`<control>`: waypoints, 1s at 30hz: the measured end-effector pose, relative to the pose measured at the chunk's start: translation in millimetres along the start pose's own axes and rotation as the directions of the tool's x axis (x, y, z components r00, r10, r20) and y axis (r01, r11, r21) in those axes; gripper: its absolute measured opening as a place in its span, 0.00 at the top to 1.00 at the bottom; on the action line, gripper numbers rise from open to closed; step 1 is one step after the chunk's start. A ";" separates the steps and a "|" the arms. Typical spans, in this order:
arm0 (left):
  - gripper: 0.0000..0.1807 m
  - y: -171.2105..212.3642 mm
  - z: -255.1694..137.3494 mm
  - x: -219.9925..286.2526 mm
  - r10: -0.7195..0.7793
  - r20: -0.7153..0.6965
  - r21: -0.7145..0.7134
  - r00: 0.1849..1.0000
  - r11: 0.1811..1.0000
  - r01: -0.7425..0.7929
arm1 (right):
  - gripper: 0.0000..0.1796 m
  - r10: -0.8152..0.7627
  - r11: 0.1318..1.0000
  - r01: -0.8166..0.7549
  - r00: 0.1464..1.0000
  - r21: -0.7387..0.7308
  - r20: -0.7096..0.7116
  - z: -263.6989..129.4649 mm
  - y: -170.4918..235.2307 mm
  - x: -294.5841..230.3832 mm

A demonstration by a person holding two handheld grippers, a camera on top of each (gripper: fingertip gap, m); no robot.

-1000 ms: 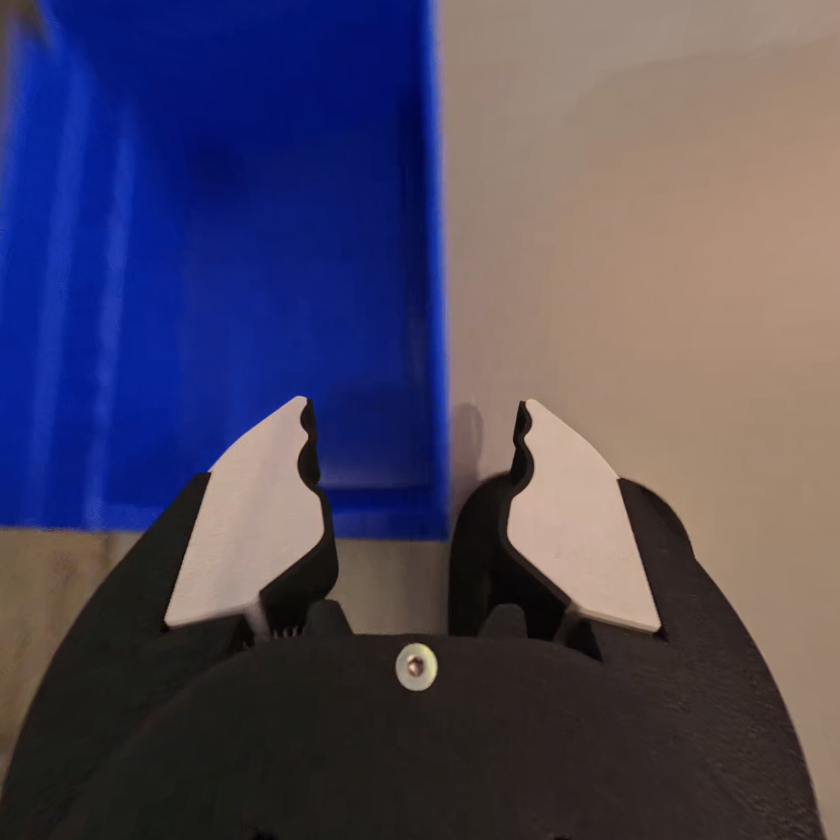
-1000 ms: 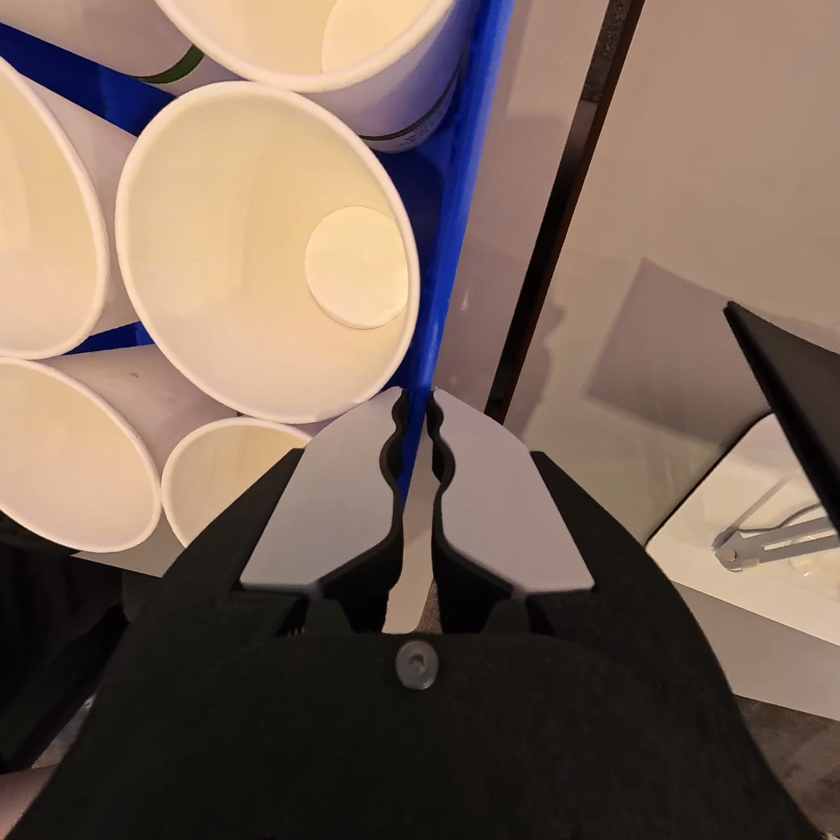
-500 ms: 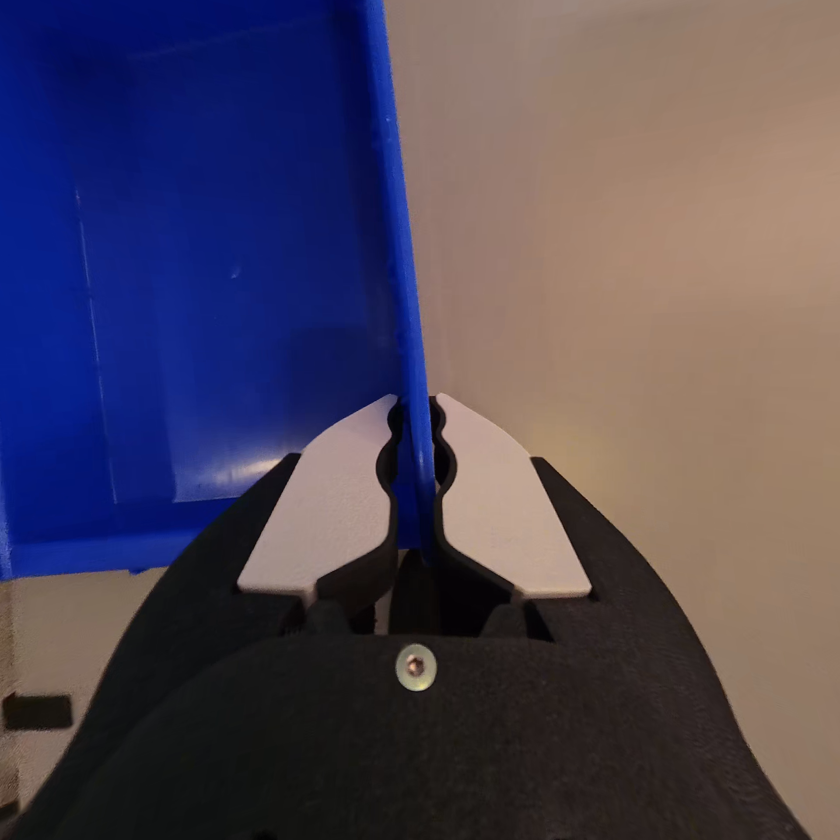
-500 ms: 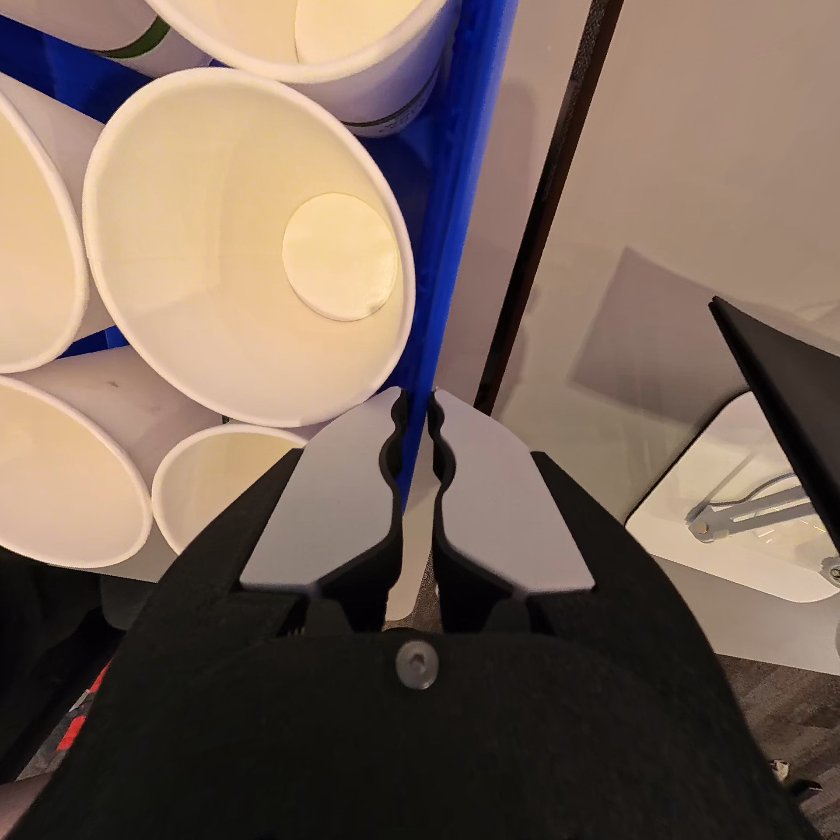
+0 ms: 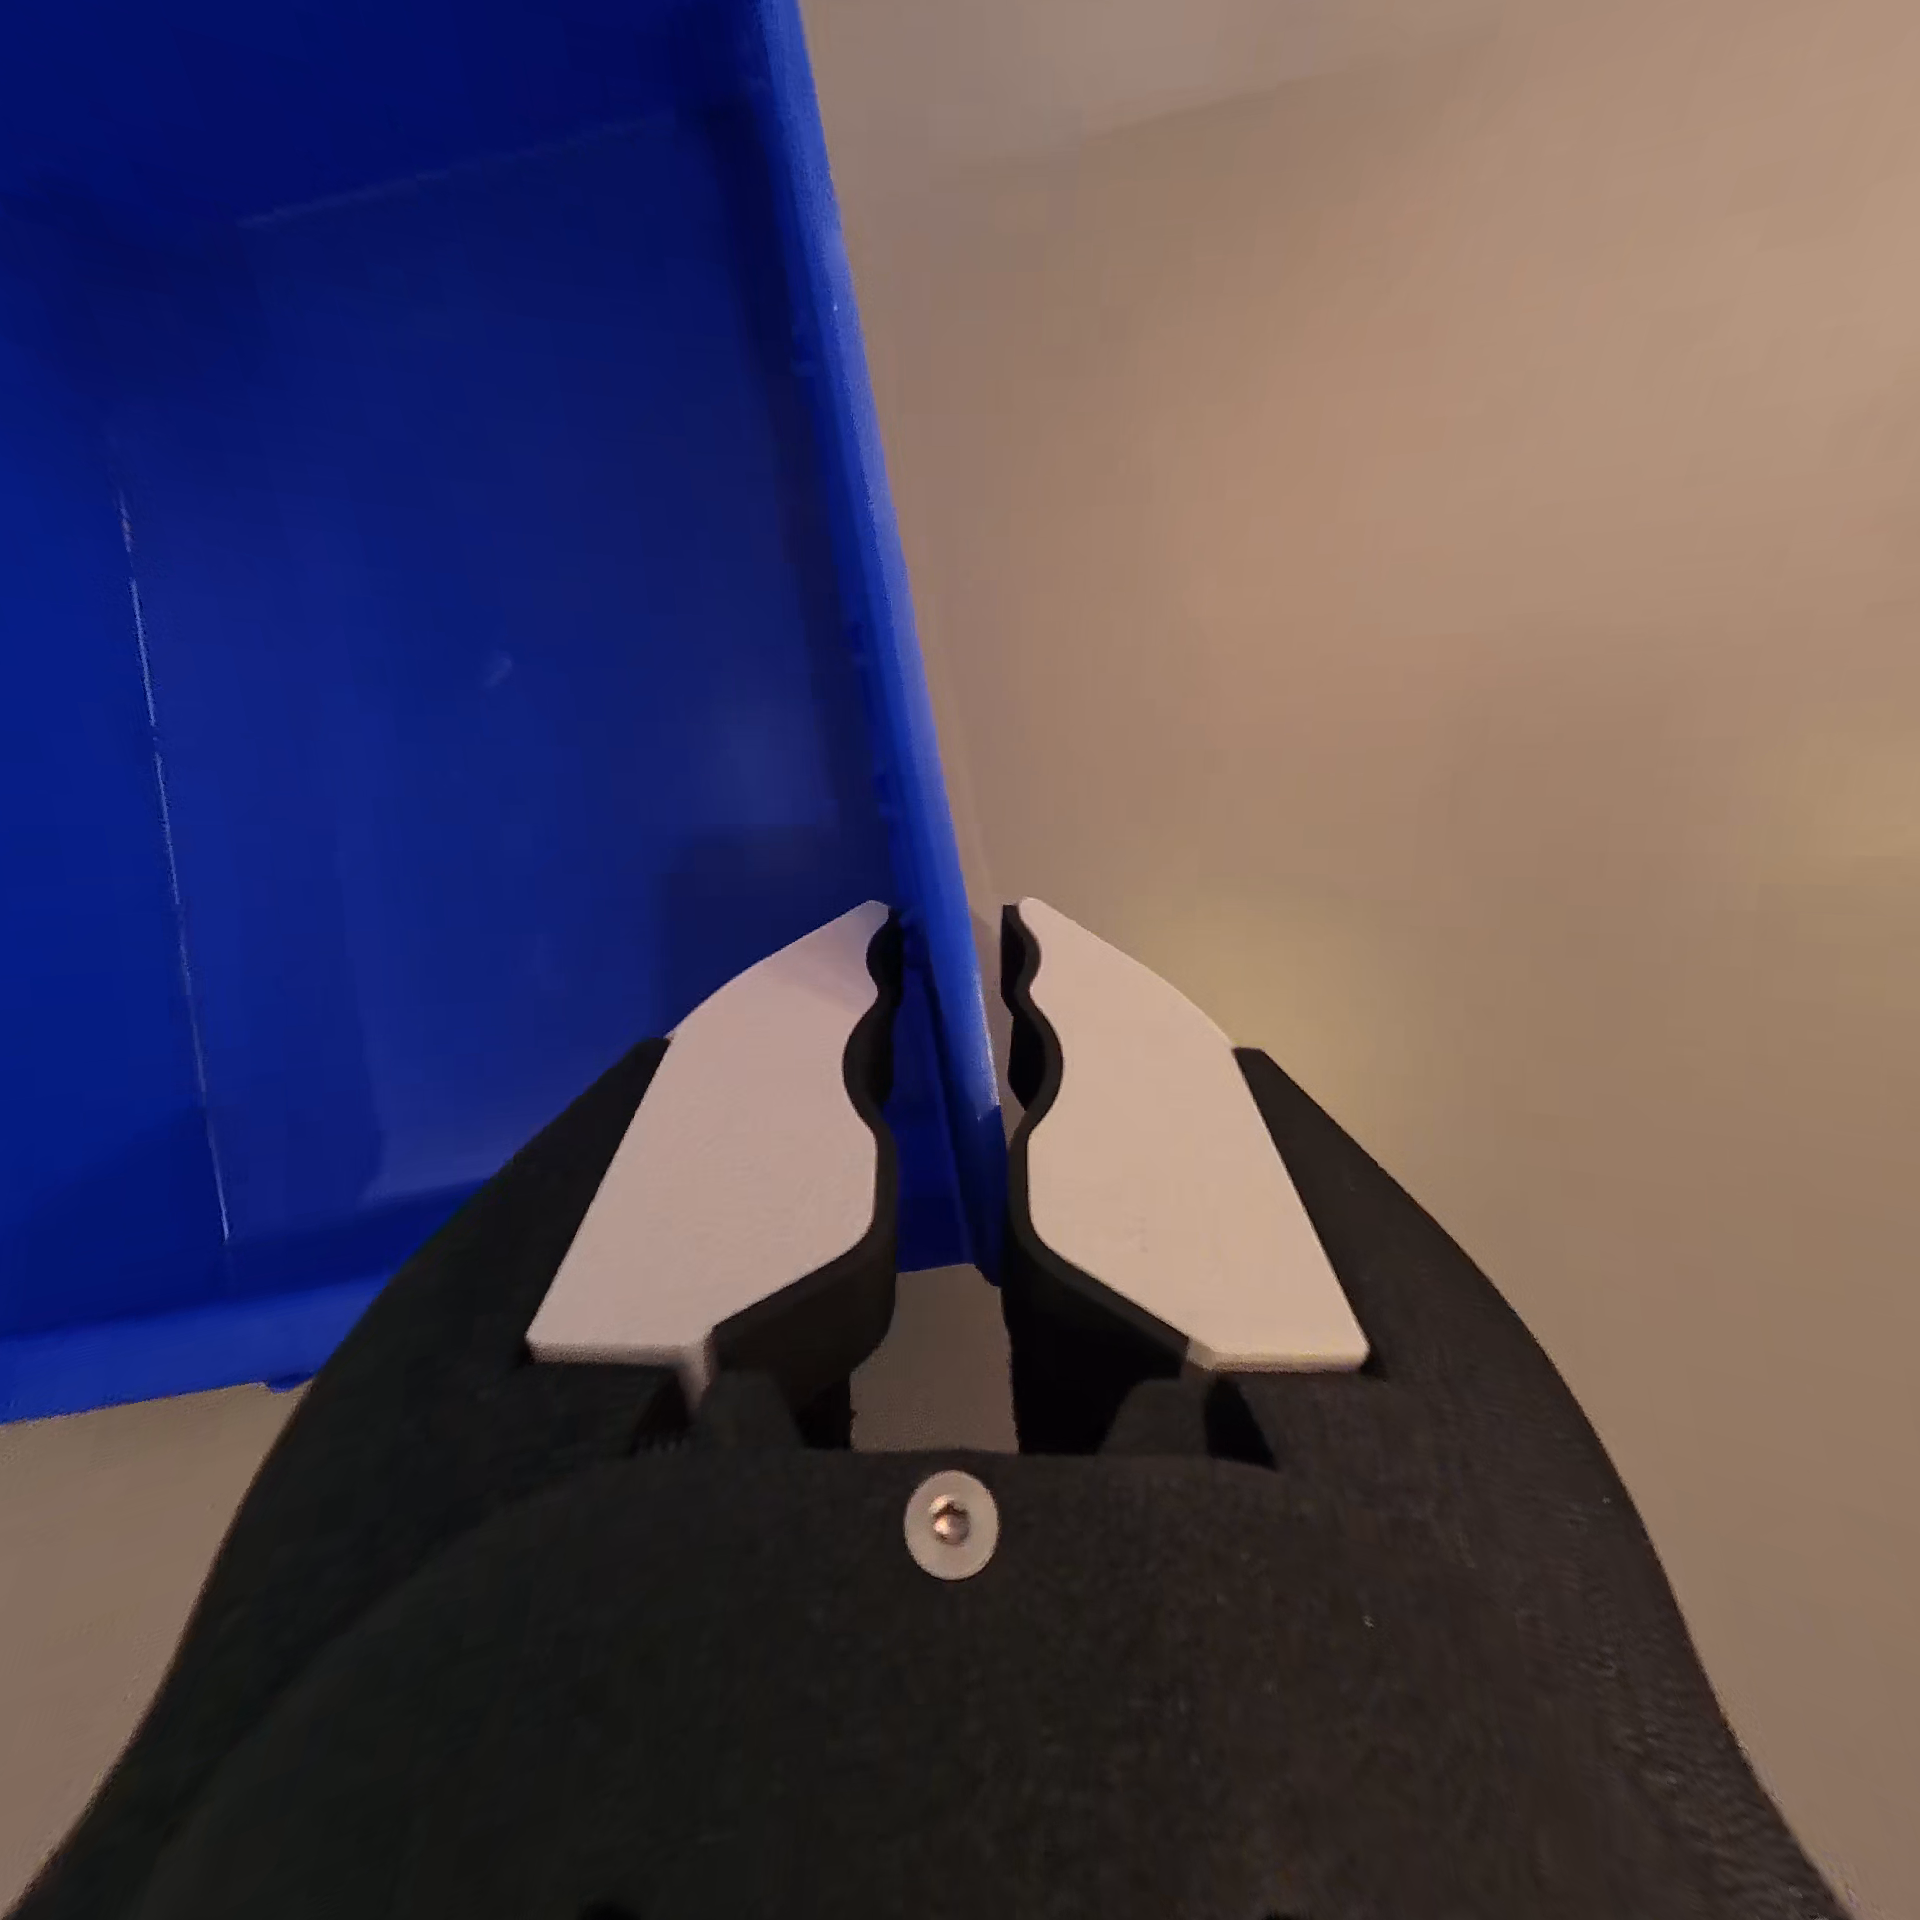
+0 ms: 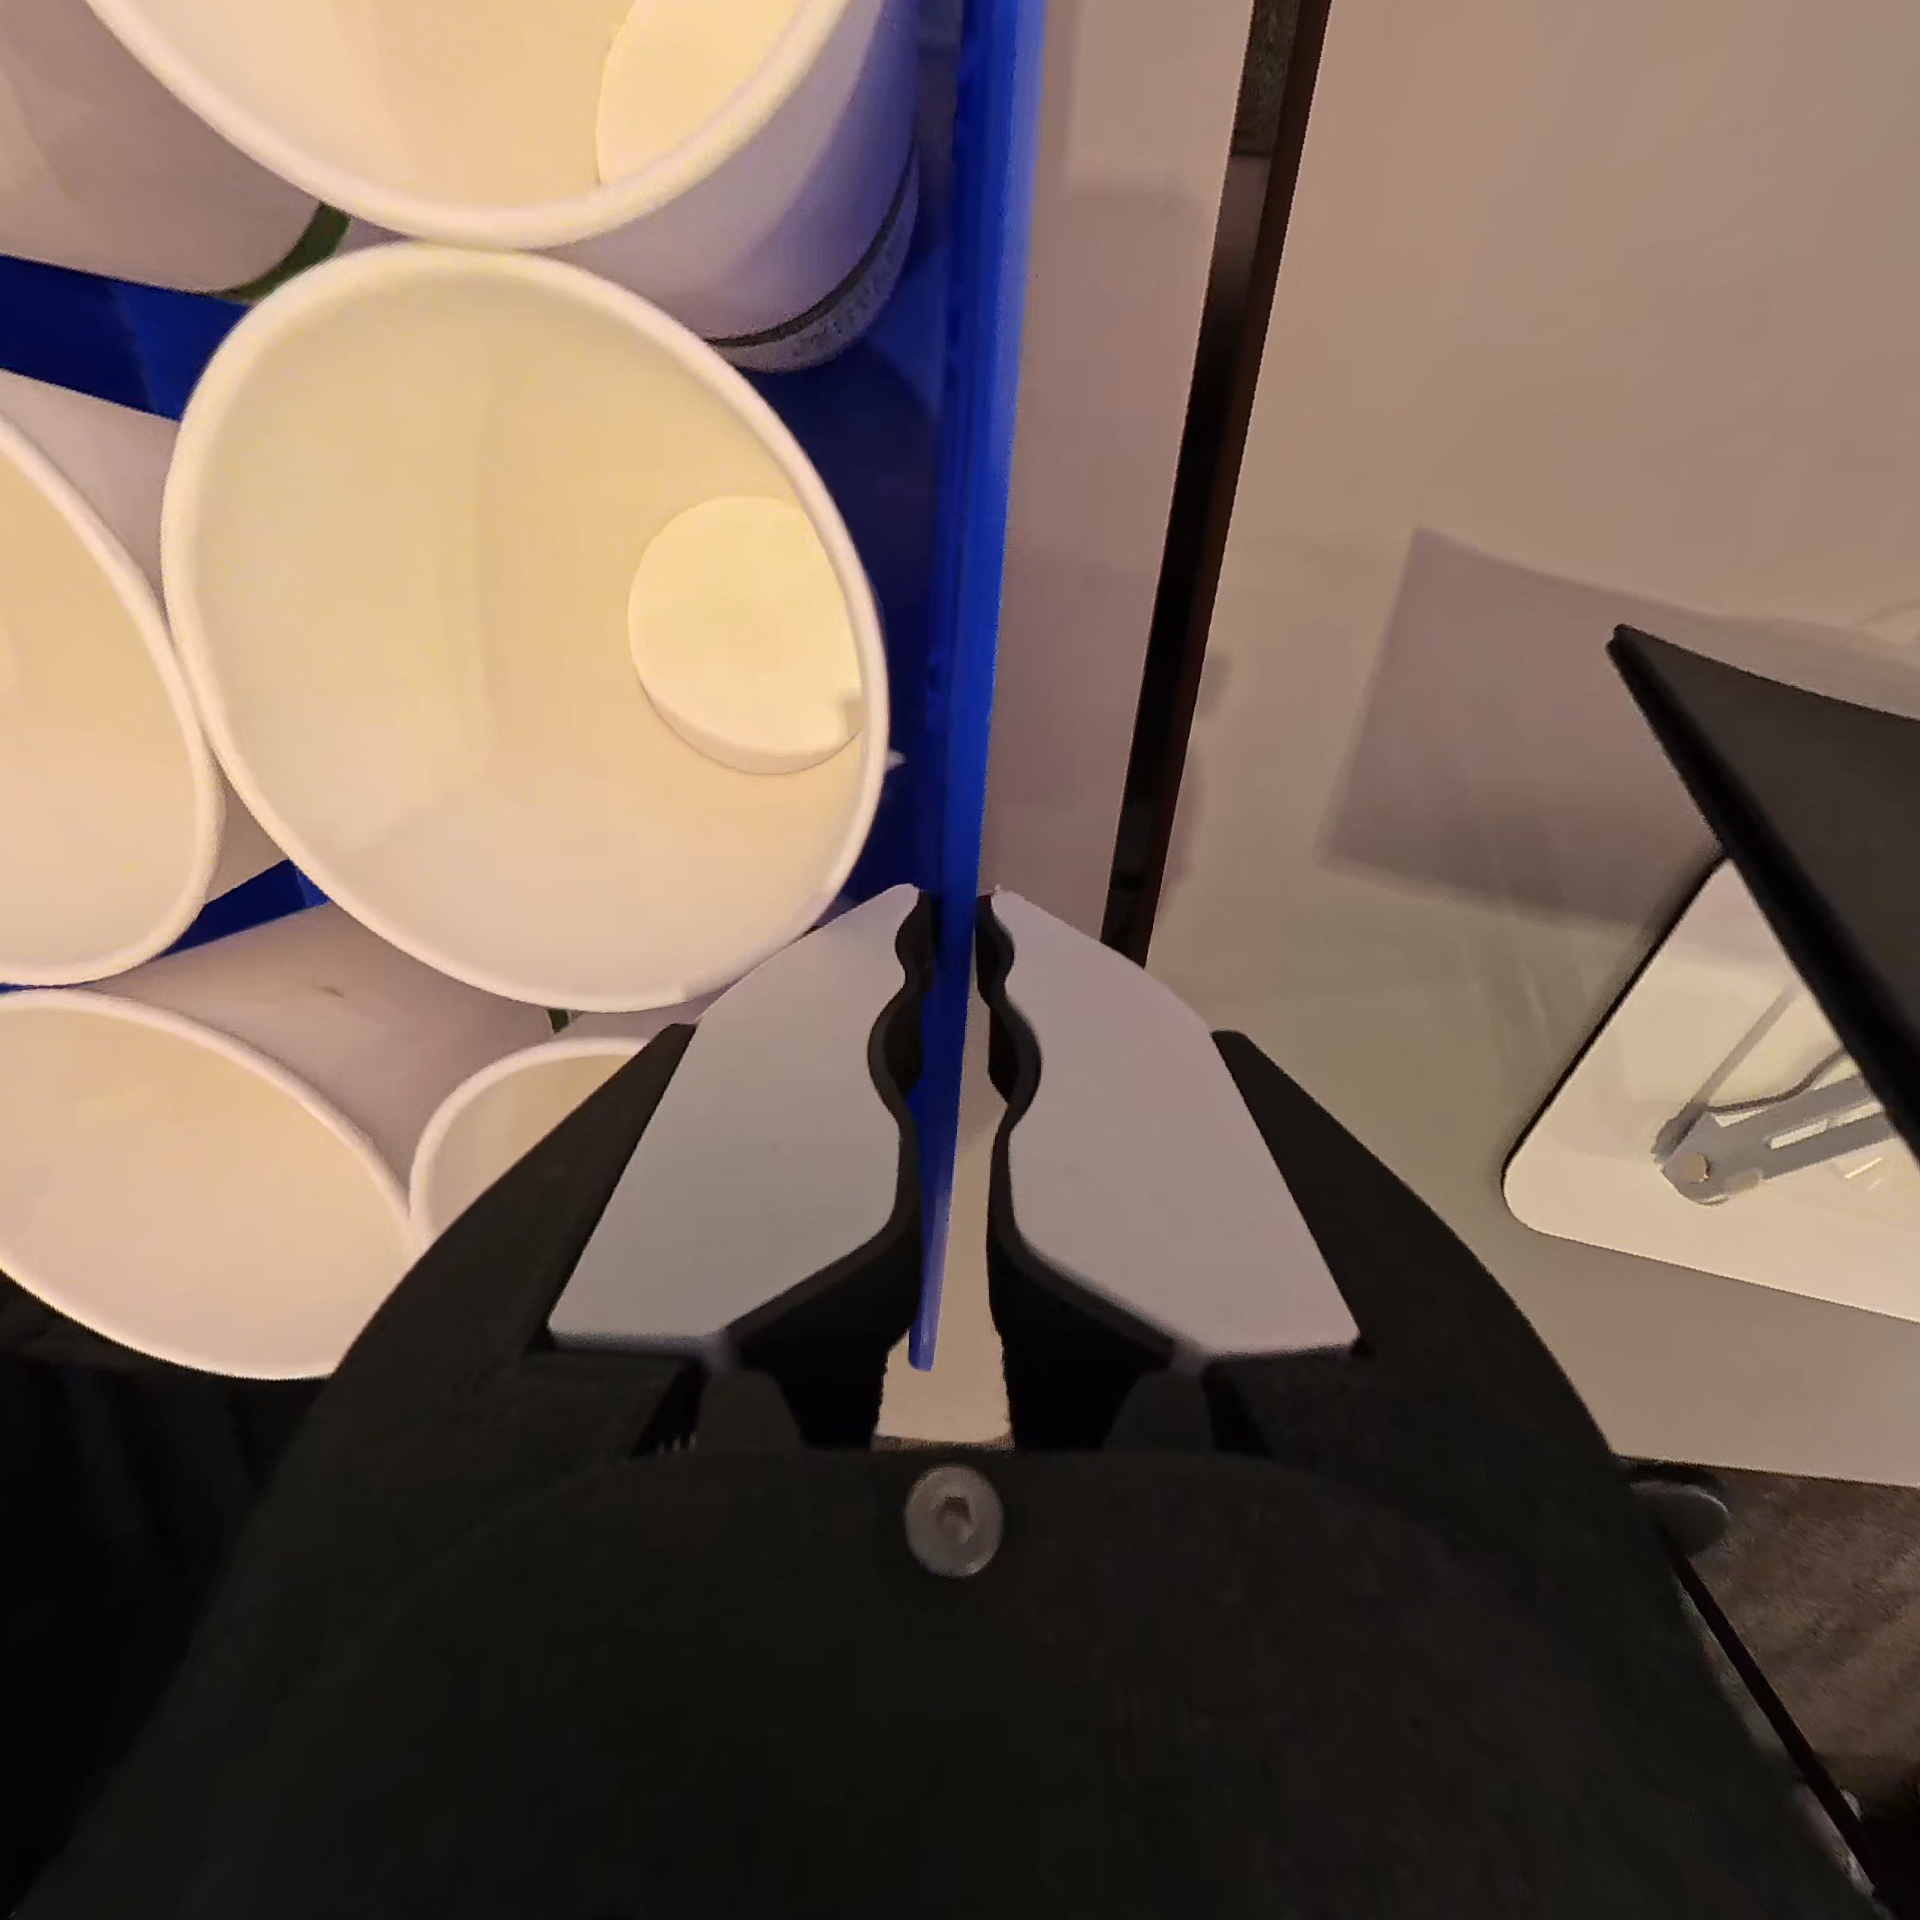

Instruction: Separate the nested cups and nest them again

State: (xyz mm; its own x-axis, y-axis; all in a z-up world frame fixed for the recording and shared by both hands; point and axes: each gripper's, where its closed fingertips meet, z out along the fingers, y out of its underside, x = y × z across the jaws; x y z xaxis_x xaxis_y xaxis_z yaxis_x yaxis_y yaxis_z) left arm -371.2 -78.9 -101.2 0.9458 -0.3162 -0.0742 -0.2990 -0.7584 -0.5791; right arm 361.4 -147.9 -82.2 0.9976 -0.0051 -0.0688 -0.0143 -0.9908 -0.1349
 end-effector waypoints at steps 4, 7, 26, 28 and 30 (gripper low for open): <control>0.89 -2.1 -1.5 41.4 0.073 -0.052 0.008 0.996 0.997 -0.072 | 0.95 -0.035 0.999 0.035 0.999 -0.004 0.011 0.8 -1.8 0.6; 0.89 -1.4 -4.0 65.3 0.110 -0.085 0.016 0.990 0.994 -0.109 | 0.95 -0.087 0.996 0.087 0.996 -0.007 0.011 1.2 -4.0 1.1; 0.82 1.1 -11.3 147.3 0.237 -0.195 0.033 0.952 0.971 -0.235 | 0.95 -0.144 0.983 0.156 0.982 -0.096 0.122 18.8 9.5 -4.4; 0.81 0.1 -11.3 156.3 0.246 -0.206 0.036 0.947 0.969 -0.244 | 0.95 -0.124 0.987 0.136 0.984 -0.088 0.131 22.3 8.5 -5.8; 0.80 -1.1 -11.0 164.3 0.253 -0.212 0.042 0.944 0.967 -0.250 | 0.96 -0.104 0.990 0.116 0.985 -0.076 0.138 24.7 8.0 -7.1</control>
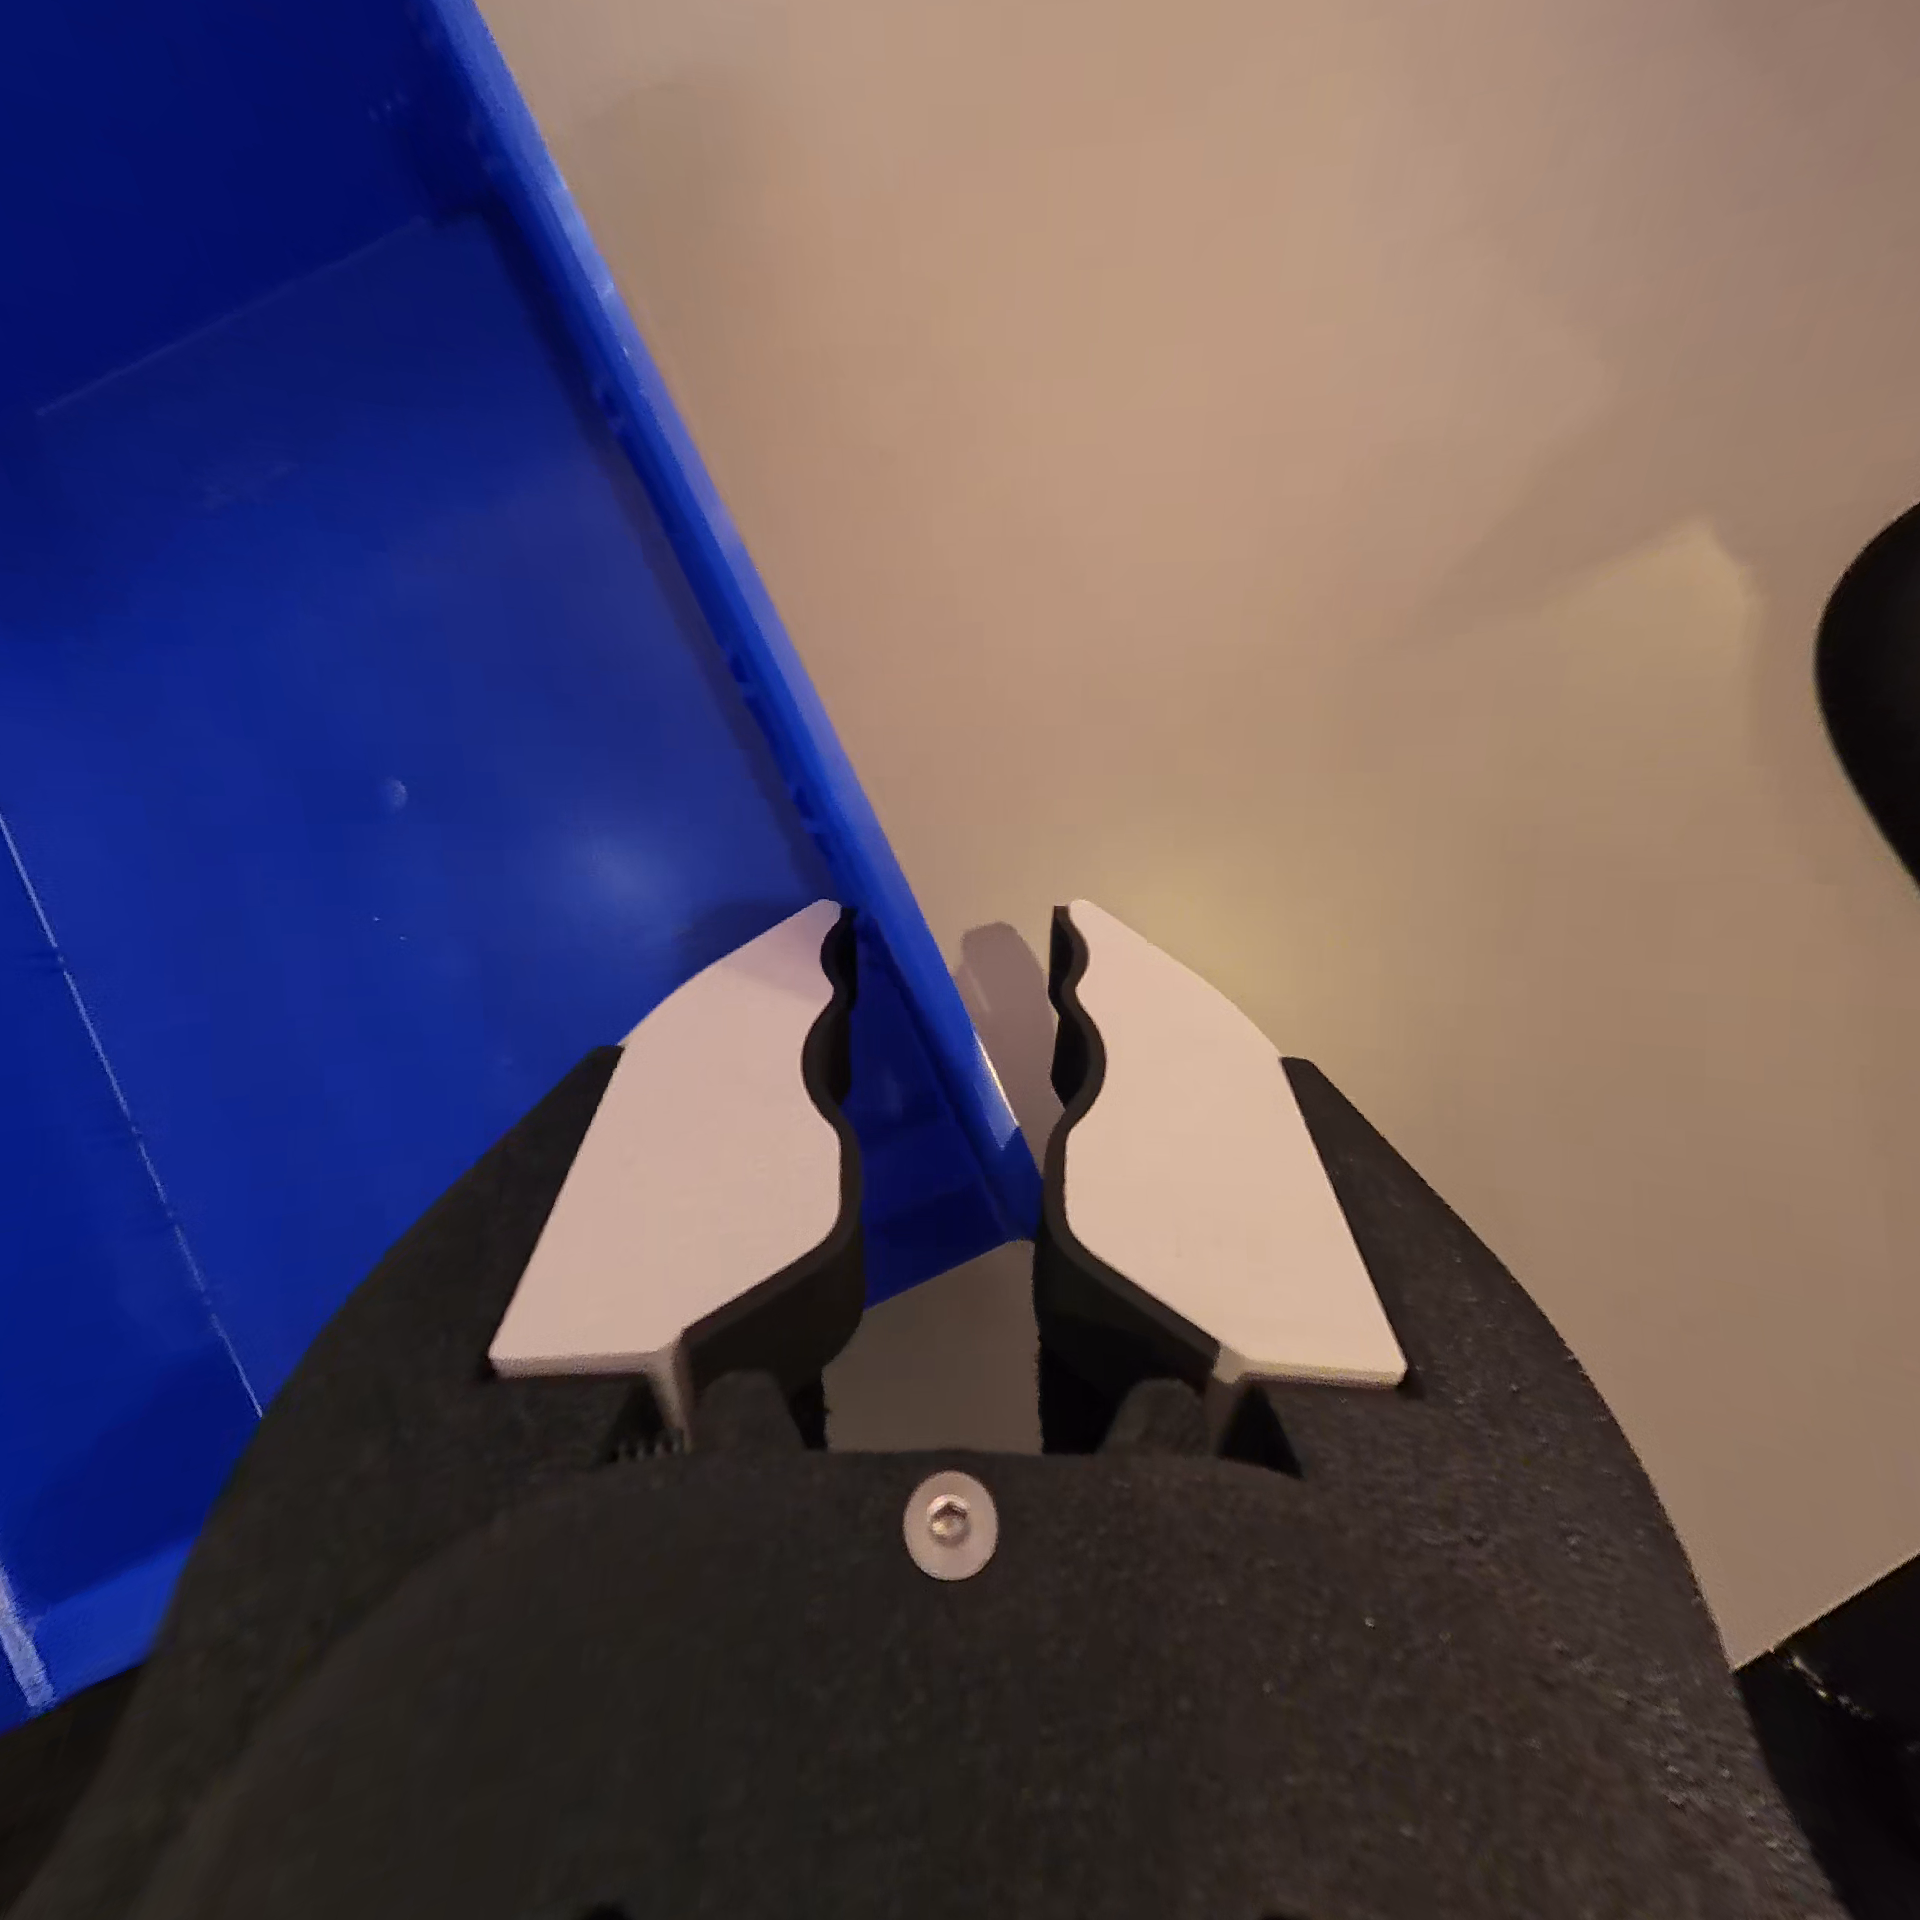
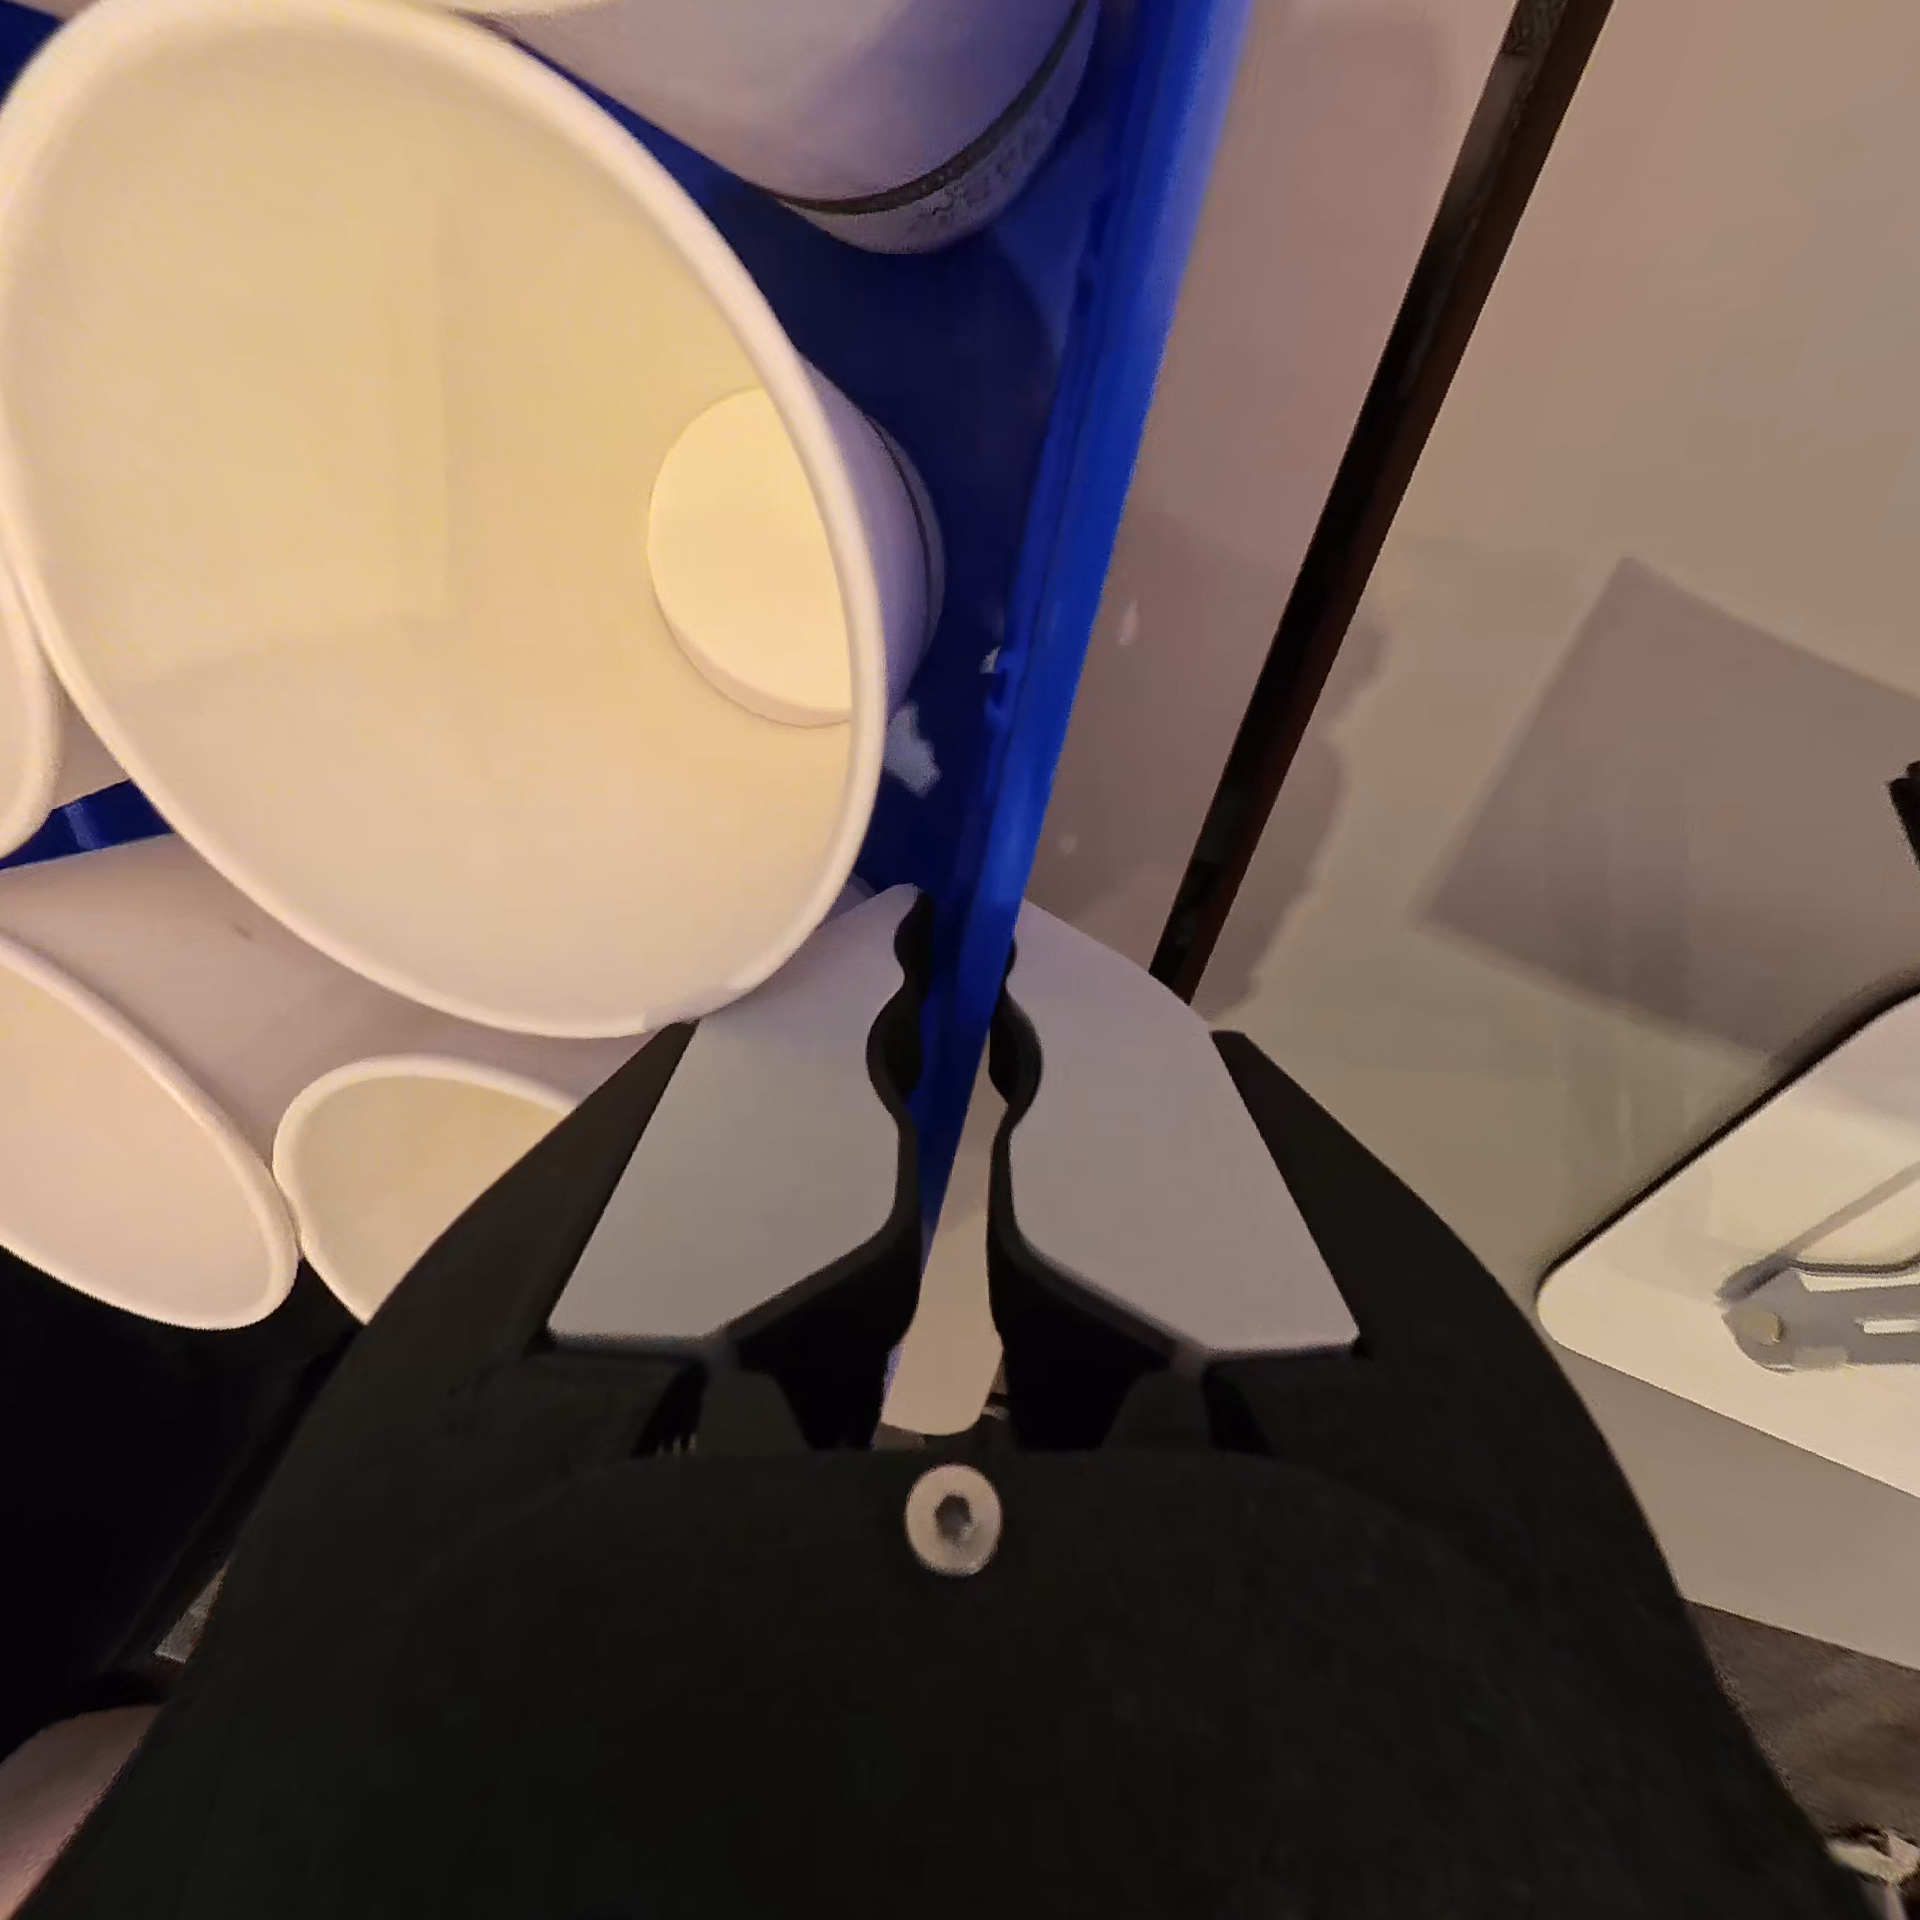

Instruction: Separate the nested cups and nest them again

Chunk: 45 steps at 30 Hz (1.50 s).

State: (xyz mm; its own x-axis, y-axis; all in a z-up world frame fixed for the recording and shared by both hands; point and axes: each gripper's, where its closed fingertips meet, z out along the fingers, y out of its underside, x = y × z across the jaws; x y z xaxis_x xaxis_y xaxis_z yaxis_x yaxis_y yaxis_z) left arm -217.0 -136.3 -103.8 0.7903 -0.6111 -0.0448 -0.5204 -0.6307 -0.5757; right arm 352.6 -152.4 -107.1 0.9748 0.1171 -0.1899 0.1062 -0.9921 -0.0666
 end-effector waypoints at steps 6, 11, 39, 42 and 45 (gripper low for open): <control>0.77 -12.9 8.2 22.3 0.031 -0.017 0.038 0.999 0.999 -0.031 | 0.97 0.028 0.999 -0.027 0.999 0.032 -0.042 2.3 0.7 0.6; 0.76 -22.1 13.9 42.7 0.064 -0.037 0.072 0.997 0.996 -0.062 | 0.97 0.029 1.000 -0.028 0.995 0.011 -0.095 6.1 2.5 1.8; 0.59 49.8 -147.6 -59.3 -0.126 -0.039 0.428 0.991 0.895 0.131 | 0.95 0.202 0.963 -0.214 0.975 0.162 0.087 -3.9 -7.2 -25.3; 0.60 61.0 -155.9 -70.4 -0.158 -0.043 0.445 0.986 0.881 0.161 | 0.95 0.213 0.958 -0.229 0.971 0.174 0.107 -4.2 -8.3 -33.3; 0.60 71.8 -160.4 -76.4 -0.168 -0.044 0.447 0.985 0.878 0.170 | 0.95 0.224 0.952 -0.244 0.967 0.183 0.123 -4.7 -8.6 -41.4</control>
State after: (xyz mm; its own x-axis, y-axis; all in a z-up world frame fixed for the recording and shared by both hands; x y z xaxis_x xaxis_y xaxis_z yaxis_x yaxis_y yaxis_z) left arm -366.6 -211.6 -10.8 0.8516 -0.5166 0.0887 -0.1779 -0.4441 -0.8782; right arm 312.3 -149.0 -94.1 0.9422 -0.1034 -0.3188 -0.1723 -0.9652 -0.1964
